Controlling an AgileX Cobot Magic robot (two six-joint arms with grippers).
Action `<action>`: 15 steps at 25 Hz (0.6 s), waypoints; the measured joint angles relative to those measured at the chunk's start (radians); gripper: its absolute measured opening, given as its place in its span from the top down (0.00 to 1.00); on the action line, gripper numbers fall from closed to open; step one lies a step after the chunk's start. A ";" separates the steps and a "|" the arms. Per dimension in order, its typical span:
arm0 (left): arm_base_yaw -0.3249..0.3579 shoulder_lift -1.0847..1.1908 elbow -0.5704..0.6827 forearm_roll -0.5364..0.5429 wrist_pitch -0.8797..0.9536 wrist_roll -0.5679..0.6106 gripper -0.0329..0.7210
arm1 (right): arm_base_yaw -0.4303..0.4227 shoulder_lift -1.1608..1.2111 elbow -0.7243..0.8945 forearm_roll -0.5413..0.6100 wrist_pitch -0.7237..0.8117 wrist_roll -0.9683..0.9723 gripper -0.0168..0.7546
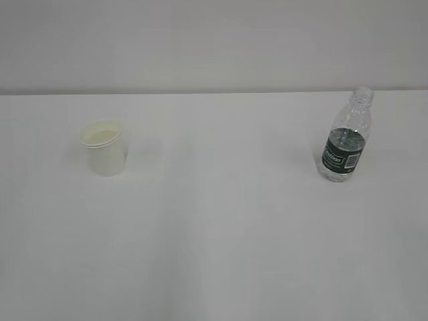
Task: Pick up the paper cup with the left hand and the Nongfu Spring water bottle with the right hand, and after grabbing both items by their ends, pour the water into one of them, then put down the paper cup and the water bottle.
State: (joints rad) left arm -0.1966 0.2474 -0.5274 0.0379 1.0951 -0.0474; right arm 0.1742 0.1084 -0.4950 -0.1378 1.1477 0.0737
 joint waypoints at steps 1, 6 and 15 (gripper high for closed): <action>0.000 -0.014 0.000 0.000 0.000 0.000 0.30 | 0.000 -0.014 0.000 0.000 0.000 0.000 0.28; 0.000 -0.135 0.000 0.000 -0.002 0.000 0.31 | 0.000 -0.120 0.000 0.000 0.000 0.000 0.28; 0.000 -0.244 0.000 -0.001 -0.002 0.000 0.31 | 0.000 -0.126 0.000 0.009 0.000 -0.004 0.28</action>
State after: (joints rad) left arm -0.1966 0.0038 -0.5274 0.0373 1.0930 -0.0479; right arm 0.1742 -0.0172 -0.4950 -0.1292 1.1477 0.0698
